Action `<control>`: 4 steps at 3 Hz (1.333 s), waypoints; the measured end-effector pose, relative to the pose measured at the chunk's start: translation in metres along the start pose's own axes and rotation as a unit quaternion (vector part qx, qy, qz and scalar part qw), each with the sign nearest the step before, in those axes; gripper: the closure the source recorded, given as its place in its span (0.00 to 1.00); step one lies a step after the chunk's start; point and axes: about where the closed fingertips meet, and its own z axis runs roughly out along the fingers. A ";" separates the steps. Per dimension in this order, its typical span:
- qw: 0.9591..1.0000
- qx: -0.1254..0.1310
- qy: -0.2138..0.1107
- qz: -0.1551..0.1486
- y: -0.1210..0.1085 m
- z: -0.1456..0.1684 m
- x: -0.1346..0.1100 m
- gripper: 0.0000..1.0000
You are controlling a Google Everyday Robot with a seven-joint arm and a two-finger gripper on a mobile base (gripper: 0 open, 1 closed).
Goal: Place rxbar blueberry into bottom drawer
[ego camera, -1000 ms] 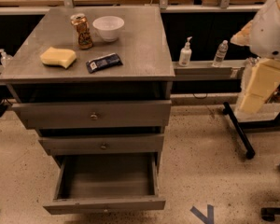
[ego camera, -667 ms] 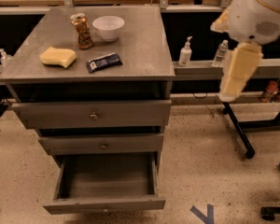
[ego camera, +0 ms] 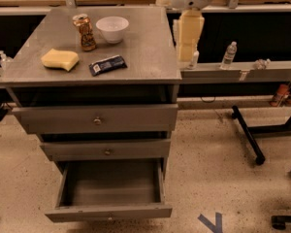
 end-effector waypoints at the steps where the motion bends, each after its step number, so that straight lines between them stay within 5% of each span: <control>1: 0.998 -0.023 -0.024 -0.058 -0.047 0.053 -0.064 0.00; 2: 0.997 -0.044 -0.023 -0.065 -0.064 0.110 -0.087 0.00; 4: 0.995 -0.073 -0.025 -0.068 -0.080 0.151 -0.095 0.00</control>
Offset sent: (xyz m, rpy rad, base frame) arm 0.0785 0.1364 -0.1142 -0.1091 0.2120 0.1667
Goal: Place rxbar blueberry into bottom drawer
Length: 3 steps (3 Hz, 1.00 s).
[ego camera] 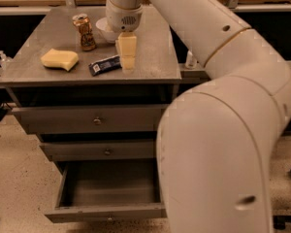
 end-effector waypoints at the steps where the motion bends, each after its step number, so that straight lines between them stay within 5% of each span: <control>1: 0.999 -0.017 -0.002 0.027 -0.021 0.038 0.015 0.00; 3: 0.998 -0.036 0.001 0.050 -0.043 0.085 0.024 0.01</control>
Offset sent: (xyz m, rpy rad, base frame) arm 0.0657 -0.0106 -0.0728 -0.0817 0.1748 -0.1148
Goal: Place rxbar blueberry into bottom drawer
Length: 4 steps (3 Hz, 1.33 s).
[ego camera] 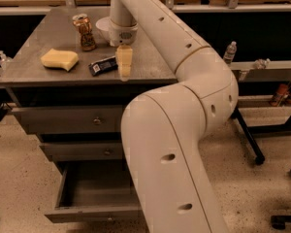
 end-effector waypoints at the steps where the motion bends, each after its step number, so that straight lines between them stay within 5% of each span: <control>1: 1.000 -0.008 -0.006 -0.002 -0.005 0.015 -0.005 0.10; 2: 1.000 -0.017 -0.012 -0.005 -0.006 0.024 -0.011 0.23; 4: 1.000 -0.028 -0.013 -0.004 0.005 0.017 -0.023 0.21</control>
Offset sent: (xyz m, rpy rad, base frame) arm -0.0128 0.0013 -0.0177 -0.0468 0.1509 0.0397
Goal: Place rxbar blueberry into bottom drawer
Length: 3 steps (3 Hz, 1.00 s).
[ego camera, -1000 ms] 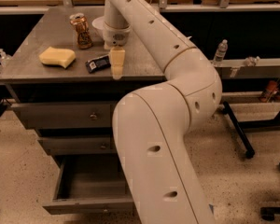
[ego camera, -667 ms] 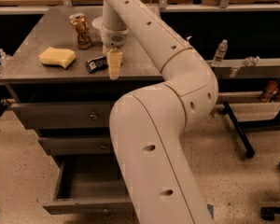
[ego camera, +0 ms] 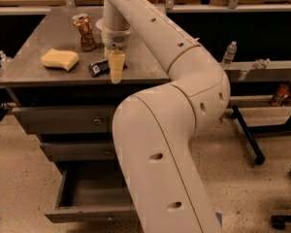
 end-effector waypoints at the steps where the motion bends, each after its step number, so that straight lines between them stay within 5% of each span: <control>1: 1.000 -0.013 -0.002 0.014 0.019 -0.005 -0.005 0.24; 3: 0.999 -0.035 -0.005 0.022 0.039 0.008 -0.008 0.31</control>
Offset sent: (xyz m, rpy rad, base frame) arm -0.0802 -0.0231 0.0019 -0.0602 0.1534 -0.0411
